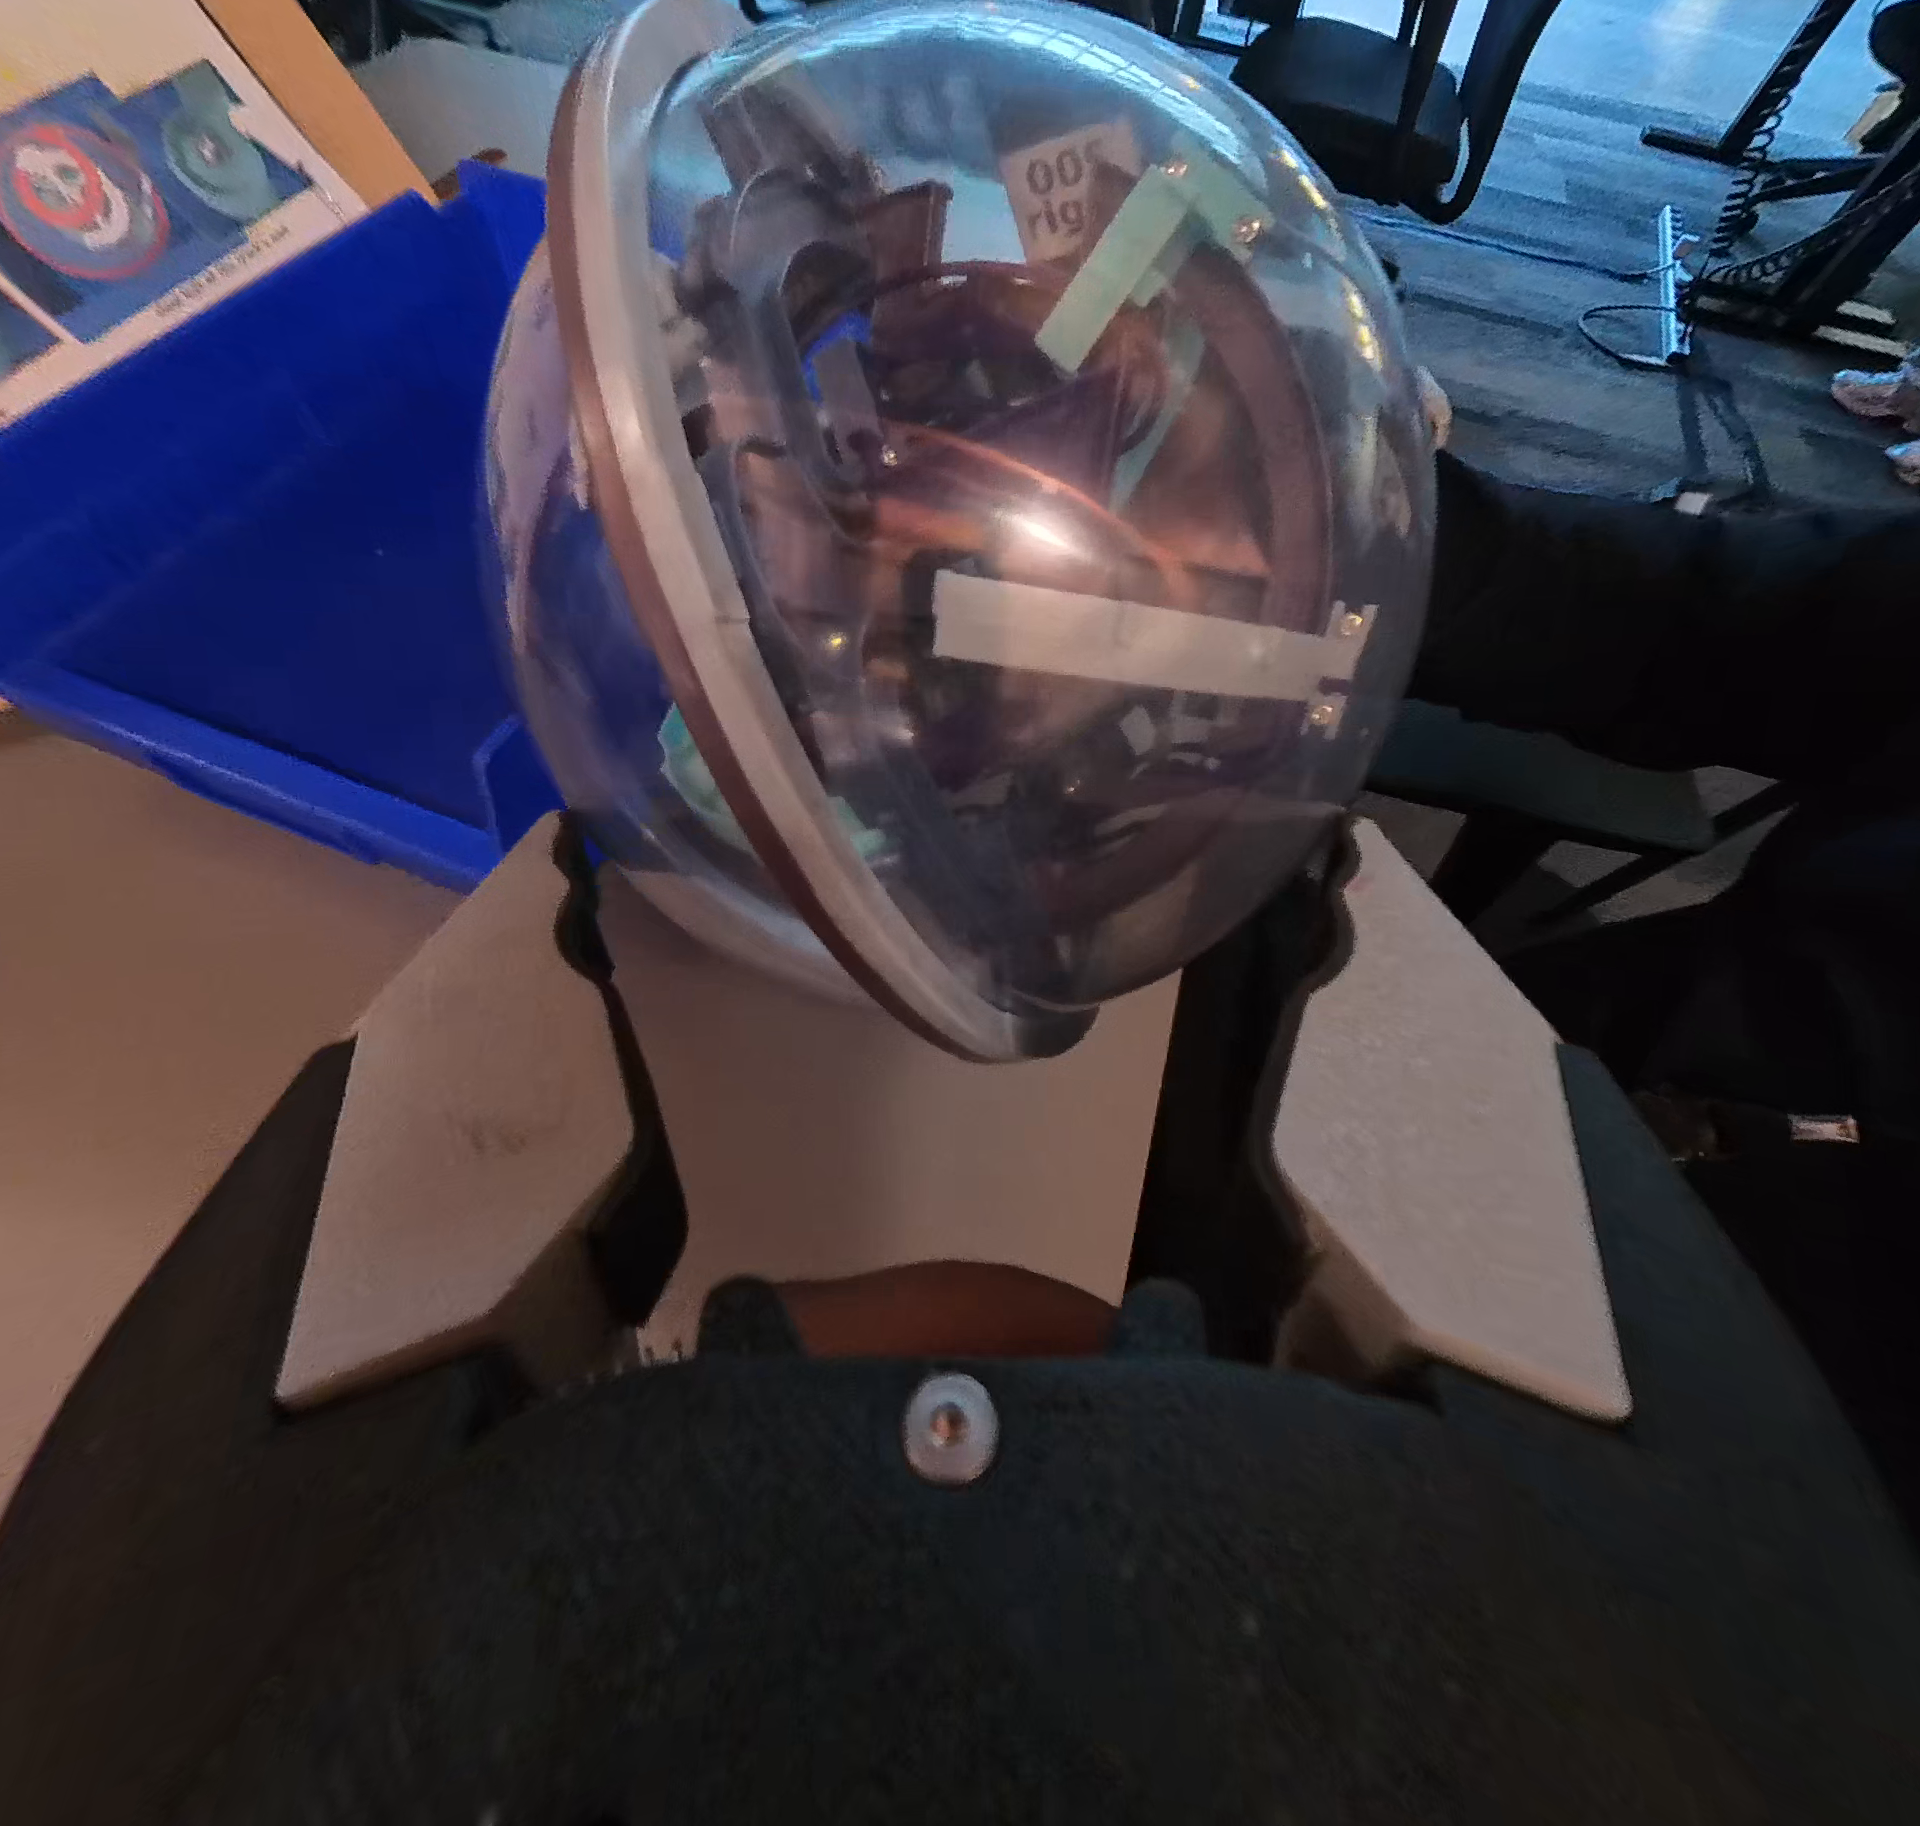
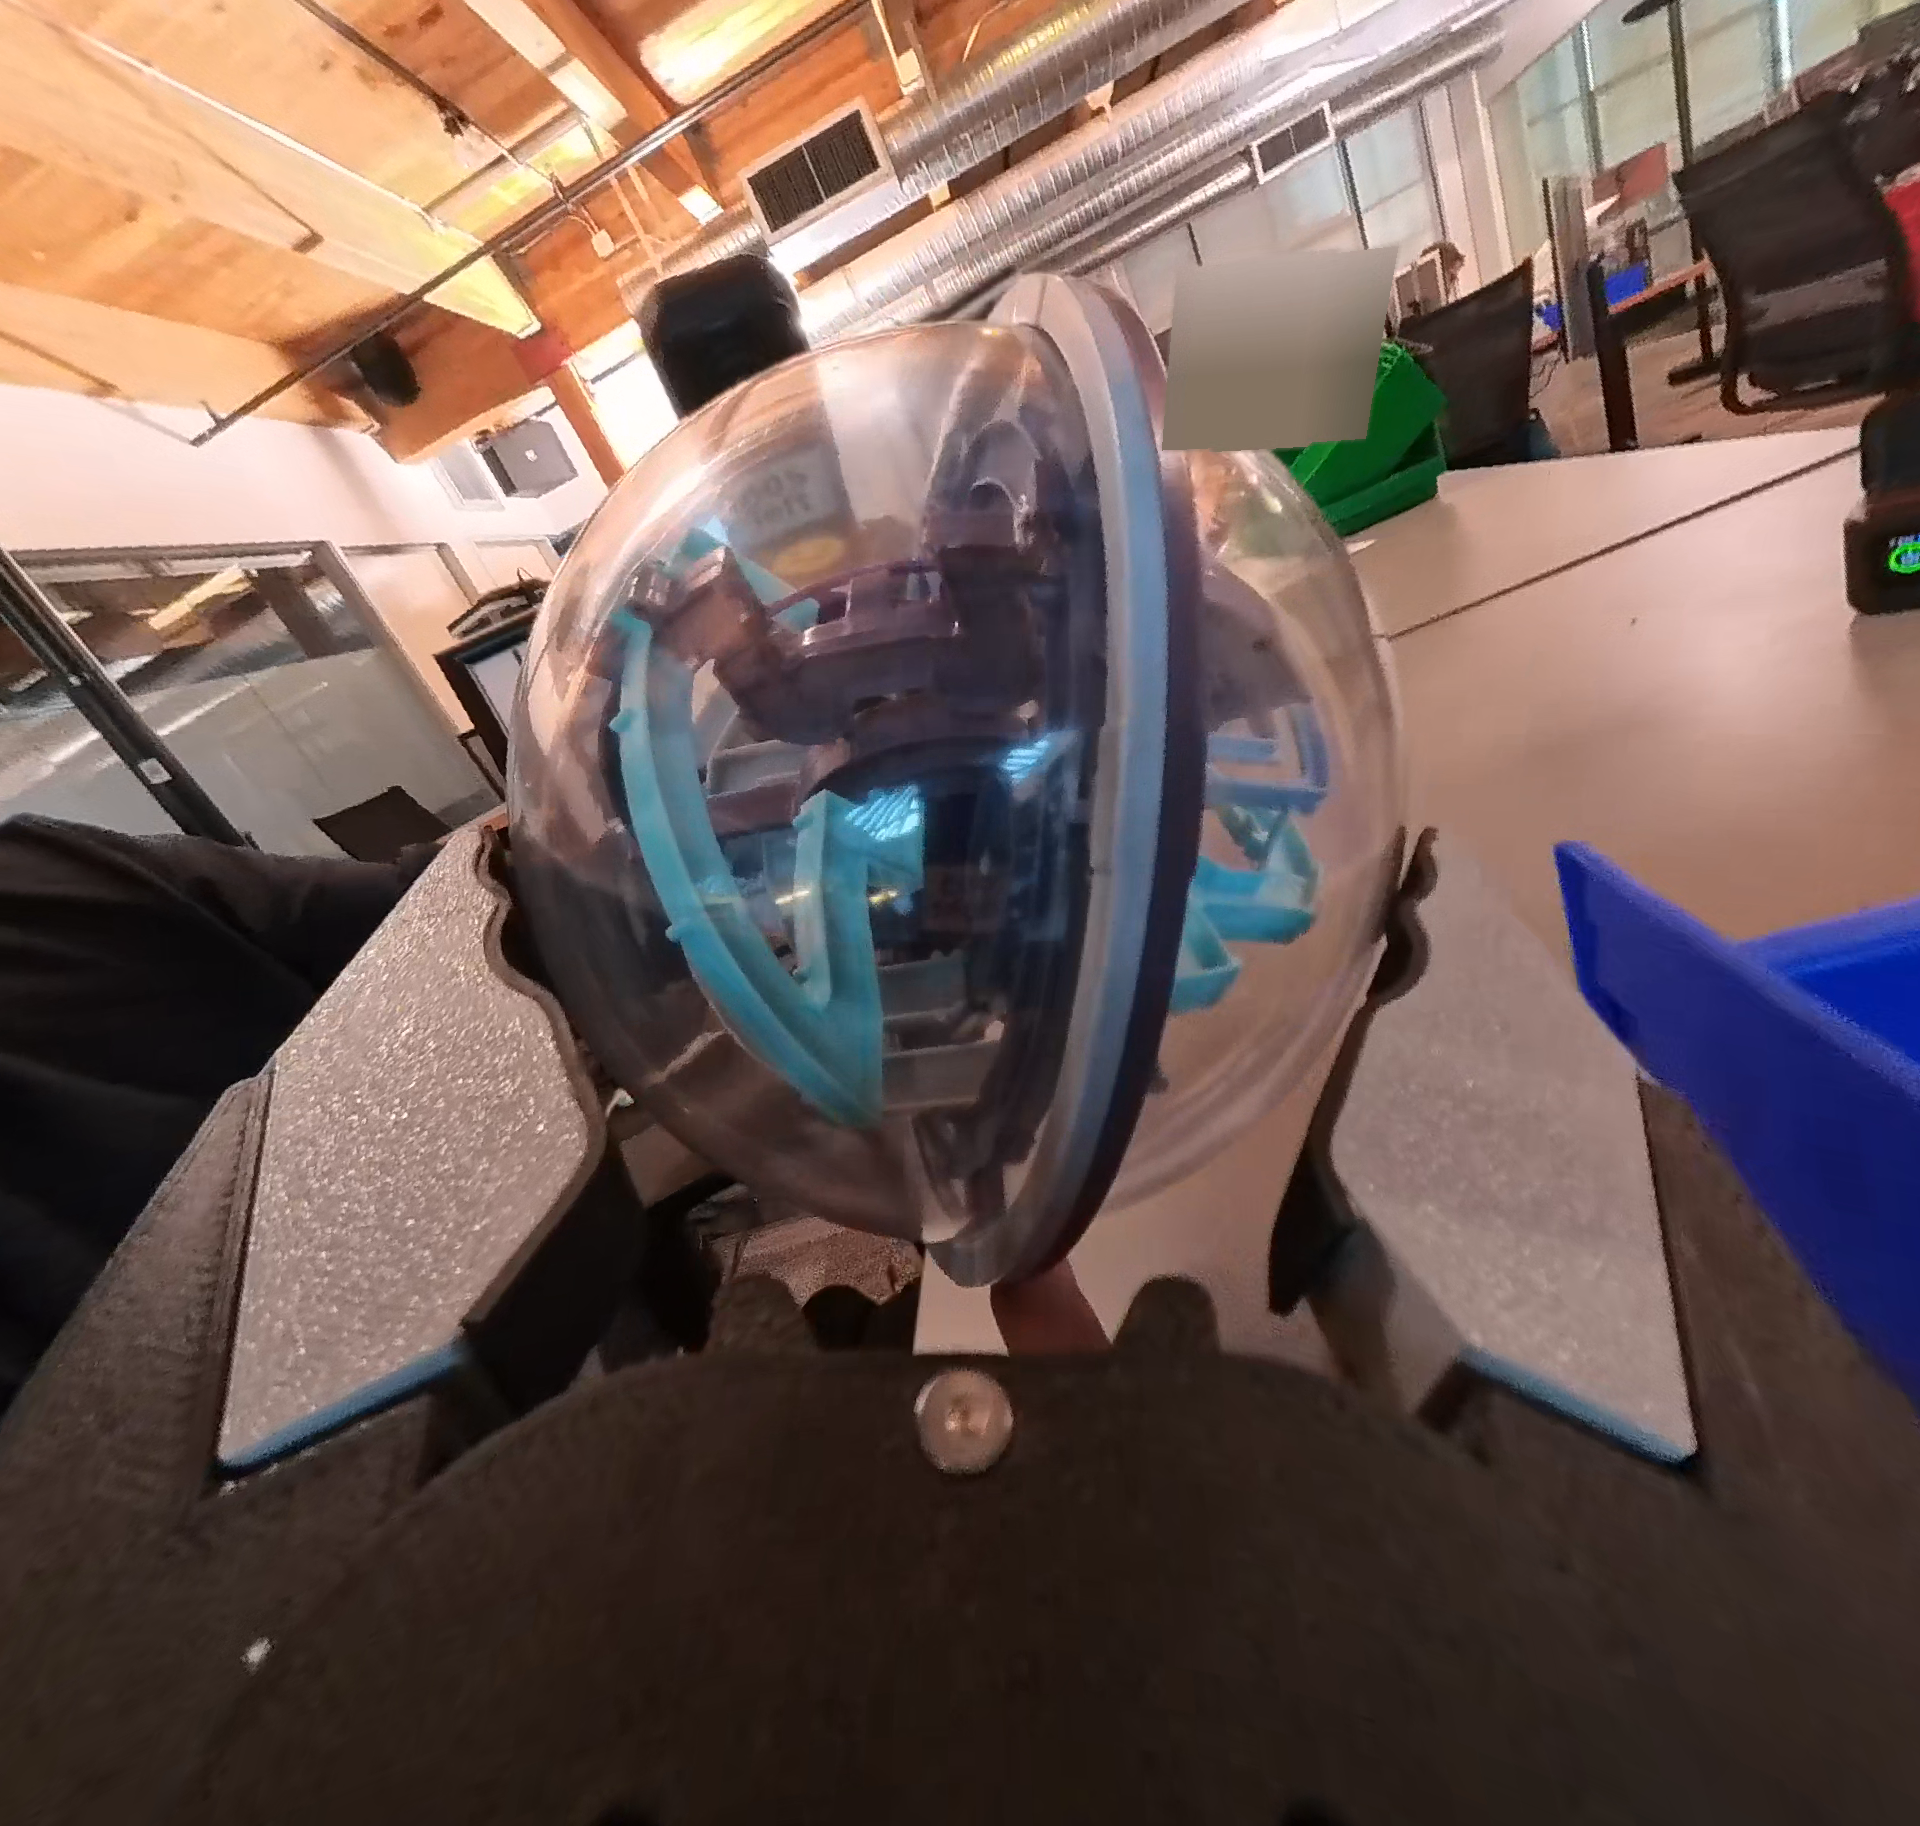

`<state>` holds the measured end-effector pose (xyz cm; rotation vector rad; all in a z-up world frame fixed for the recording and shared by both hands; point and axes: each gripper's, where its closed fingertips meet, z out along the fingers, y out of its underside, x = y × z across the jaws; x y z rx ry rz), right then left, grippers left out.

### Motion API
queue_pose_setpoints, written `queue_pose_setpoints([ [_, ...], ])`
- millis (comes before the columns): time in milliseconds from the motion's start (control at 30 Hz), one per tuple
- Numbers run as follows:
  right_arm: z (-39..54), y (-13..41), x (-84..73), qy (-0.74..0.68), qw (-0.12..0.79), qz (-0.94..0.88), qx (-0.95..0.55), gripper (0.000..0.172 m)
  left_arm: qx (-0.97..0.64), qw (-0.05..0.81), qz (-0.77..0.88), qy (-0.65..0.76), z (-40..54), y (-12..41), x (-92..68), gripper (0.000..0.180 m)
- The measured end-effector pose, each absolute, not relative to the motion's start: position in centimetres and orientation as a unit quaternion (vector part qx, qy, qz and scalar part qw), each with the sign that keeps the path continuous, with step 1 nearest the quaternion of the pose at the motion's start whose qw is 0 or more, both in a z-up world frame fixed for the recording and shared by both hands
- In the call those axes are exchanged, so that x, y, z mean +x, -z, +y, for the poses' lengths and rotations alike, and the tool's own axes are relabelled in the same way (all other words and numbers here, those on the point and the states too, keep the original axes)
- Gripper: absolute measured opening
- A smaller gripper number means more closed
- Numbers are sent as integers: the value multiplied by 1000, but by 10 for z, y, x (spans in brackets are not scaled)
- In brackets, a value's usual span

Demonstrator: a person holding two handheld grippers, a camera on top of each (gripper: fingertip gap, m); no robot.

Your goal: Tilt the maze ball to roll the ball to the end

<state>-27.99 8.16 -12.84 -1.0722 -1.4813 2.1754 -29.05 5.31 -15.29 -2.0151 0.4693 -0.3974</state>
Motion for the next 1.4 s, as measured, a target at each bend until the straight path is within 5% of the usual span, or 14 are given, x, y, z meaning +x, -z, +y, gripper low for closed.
queue_pose_setpoints([
  [733,65,209,-286,-710,68,-548,-436,156,-844,465,141,227,35,233,-292,133],
  [1400,62,232,-279,-661,10,-587,-467,153,-839,466,118,254,32,247,-289,133],
])
